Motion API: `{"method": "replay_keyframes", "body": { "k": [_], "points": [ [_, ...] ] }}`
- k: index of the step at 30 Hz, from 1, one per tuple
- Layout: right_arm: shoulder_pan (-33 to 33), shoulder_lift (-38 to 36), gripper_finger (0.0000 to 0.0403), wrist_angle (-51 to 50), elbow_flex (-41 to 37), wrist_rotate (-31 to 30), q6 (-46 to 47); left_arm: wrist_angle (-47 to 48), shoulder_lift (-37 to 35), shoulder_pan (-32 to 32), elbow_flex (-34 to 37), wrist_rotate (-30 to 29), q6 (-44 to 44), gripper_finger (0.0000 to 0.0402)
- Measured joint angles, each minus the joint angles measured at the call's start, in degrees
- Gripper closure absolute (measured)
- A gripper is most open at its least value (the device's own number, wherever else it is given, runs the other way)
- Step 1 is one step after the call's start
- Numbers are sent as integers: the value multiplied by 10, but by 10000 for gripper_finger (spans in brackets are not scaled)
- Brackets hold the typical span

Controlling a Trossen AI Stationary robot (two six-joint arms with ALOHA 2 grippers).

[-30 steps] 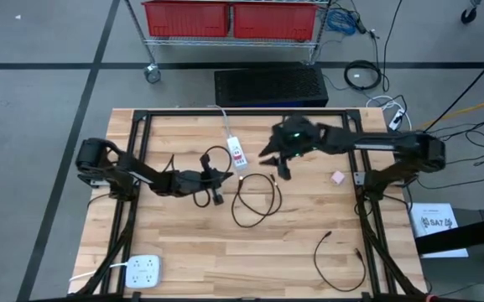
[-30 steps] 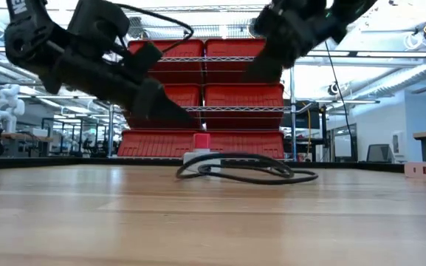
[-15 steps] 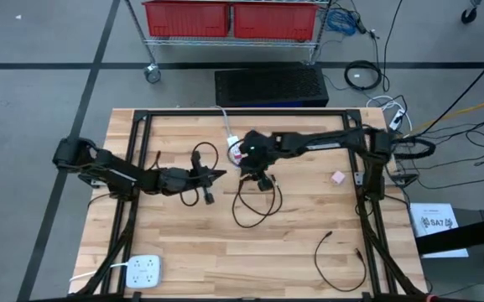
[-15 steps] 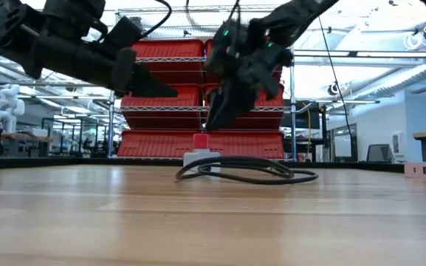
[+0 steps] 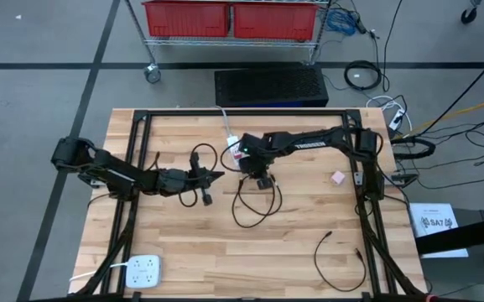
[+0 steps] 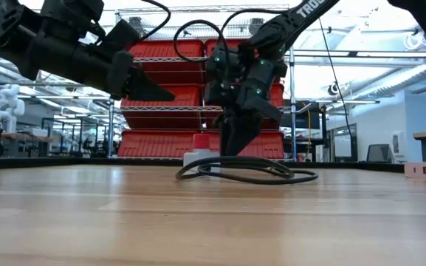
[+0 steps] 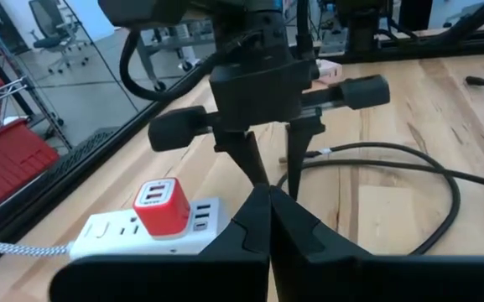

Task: Insert USB
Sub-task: Insert the top black charger cable into the pink charger adapter

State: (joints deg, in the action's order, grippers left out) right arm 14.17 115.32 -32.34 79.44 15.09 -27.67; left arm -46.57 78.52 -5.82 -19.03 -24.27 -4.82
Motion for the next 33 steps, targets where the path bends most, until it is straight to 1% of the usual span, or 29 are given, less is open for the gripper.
{"method": "replay_keyframes", "body": {
  "k": [3,5,8,11,15,17,22,27,30,33],
  "points": [
    [0,10,296,9,0,-3,6,0,0,0,0,0,0,401],
    [0,20,285,15,0,-15,9,0,0,0,0,0,0,402],
    [0,29,286,7,0,-35,6,2,0,0,0,0,0,401],
    [-1,26,318,-12,1,-47,5,6,0,0,-1,0,4,401],
    [0,4,383,-69,-1,-53,21,12,0,0,0,0,11,401],
    [0,-10,394,-92,-1,-54,30,13,0,-1,0,-1,12,401],
    [0,-31,389,-141,-1,-53,75,15,0,-1,-1,-1,13,401],
    [1,-37,393,-142,-31,-53,114,21,0,-1,-1,-1,15,401],
    [1,-37,381,-134,-56,-65,120,21,0,-1,-1,-1,15,401],
    [1,-37,354,-132,-60,-67,118,21,0,-1,-1,-1,15,401]
  ]
}}
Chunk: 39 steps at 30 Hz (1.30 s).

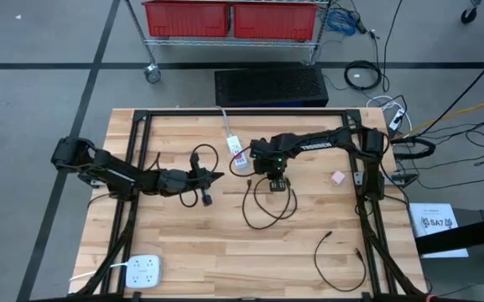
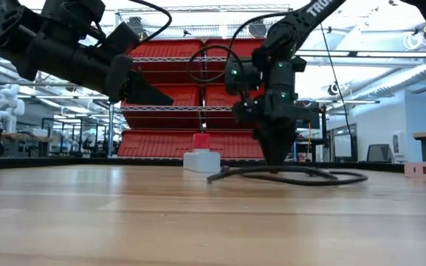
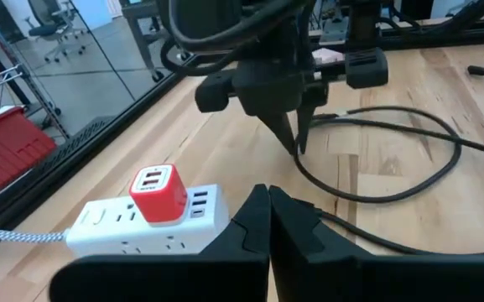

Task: Insert USB
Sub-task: Insert the top black charger cable into the pink charger adapter

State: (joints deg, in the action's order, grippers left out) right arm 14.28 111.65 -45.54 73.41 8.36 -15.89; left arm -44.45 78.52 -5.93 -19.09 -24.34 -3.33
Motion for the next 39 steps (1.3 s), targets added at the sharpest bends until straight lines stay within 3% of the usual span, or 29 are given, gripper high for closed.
{"method": "replay_keyframes", "body": {
  "k": [9,14,21,32,39],
  "points": [
    [-3,-15,238,16,34,-10,-116,-1,0,0,0,-5,0,401],
    [-36,-11,213,66,41,-10,-253,-7,-13,0,0,-7,-1,401],
    [-80,10,229,126,41,-12,-306,-8,-19,-1,-1,-6,-15,401],
    [-94,60,269,153,44,-35,-302,-7,-19,-1,-1,-1,-16,401],
    [-96,106,315,94,101,-39,-299,0,-19,-1,0,2,-16,401]
  ]
}}
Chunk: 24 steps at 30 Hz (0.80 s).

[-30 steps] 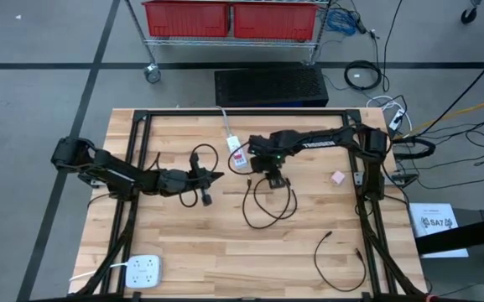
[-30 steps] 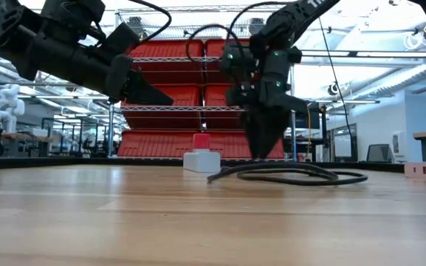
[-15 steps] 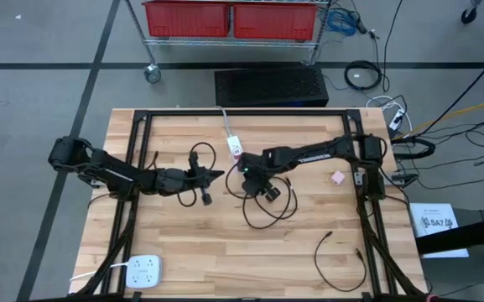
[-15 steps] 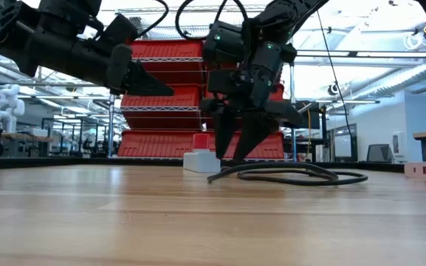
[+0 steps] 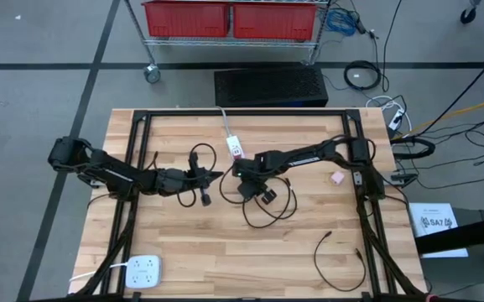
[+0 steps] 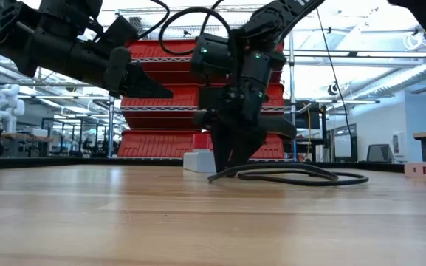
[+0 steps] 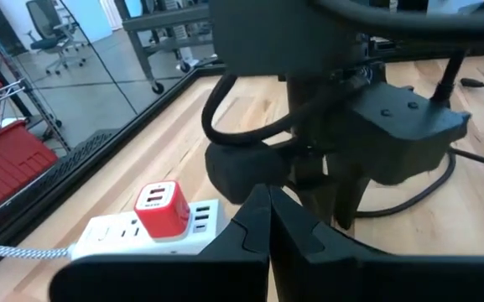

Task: Insert USB
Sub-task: Insert the top black charger cable into the pink charger adapter

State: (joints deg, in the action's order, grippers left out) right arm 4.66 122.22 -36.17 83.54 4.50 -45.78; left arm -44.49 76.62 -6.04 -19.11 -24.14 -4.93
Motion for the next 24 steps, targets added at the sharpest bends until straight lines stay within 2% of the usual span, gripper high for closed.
{"method": "replay_keyframes", "body": {
  "k": [5,9,17,24],
  "points": [
    [0,1,391,-3,21,0,1,-6,0,0,0,-2,0,401],
    [0,-12,397,47,18,-2,14,-16,0,0,0,-21,-5,401],
    [27,-77,402,128,5,-1,115,-64,0,1,0,-61,-30,401],
    [52,-162,402,269,-78,-2,217,-164,0,1,8,-107,-76,401]
  ]
}}
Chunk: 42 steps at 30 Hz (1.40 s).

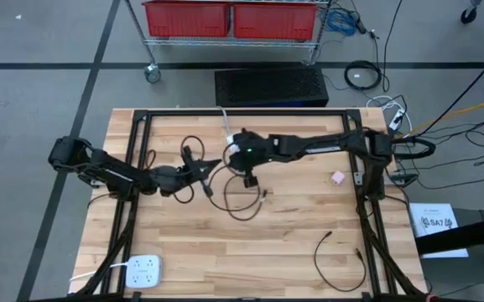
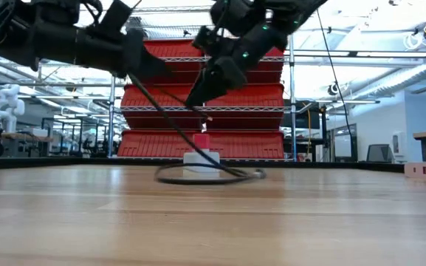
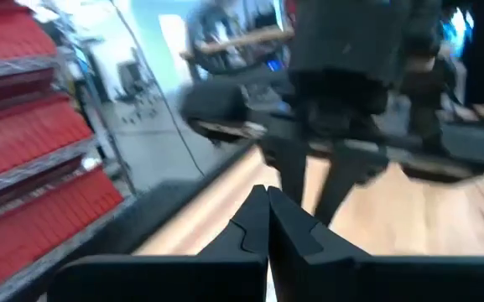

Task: Insert USB
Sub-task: Insert the top black charger cable into the pink charger adapter

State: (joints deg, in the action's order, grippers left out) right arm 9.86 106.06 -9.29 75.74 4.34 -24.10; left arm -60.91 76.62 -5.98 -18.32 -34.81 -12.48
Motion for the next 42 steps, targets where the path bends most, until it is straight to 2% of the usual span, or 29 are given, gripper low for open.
{"method": "replay_keyframes", "body": {
  "k": [3,8,12,16,22,26,33,39,42],
  "points": [
    [8,-44,403,100,-67,-18,55,-91,0,5,26,-5,-14,401],
    [11,-94,403,350,-212,-116,168,-240,0,25,85,-6,-15,401],
    [11,-93,403,564,-293,-146,253,-260,0,41,104,-3,-5,401],
    [11,-79,403,623,-318,-163,292,-254,2,51,103,13,1,401],
    [16,-74,403,627,-317,-64,255,-243,2,70,103,62,39,401],
    [56,-72,403,618,-317,32,238,-208,2,82,97,107,86,385],
    [130,-20,402,676,-306,216,249,-178,2,102,94,134,122,354],
    [154,59,402,730,-265,277,287,-178,2,107,94,164,123,352],
    [157,84,402,783,-250,305,345,-176,2,107,94,167,136,352]
  ]
}}
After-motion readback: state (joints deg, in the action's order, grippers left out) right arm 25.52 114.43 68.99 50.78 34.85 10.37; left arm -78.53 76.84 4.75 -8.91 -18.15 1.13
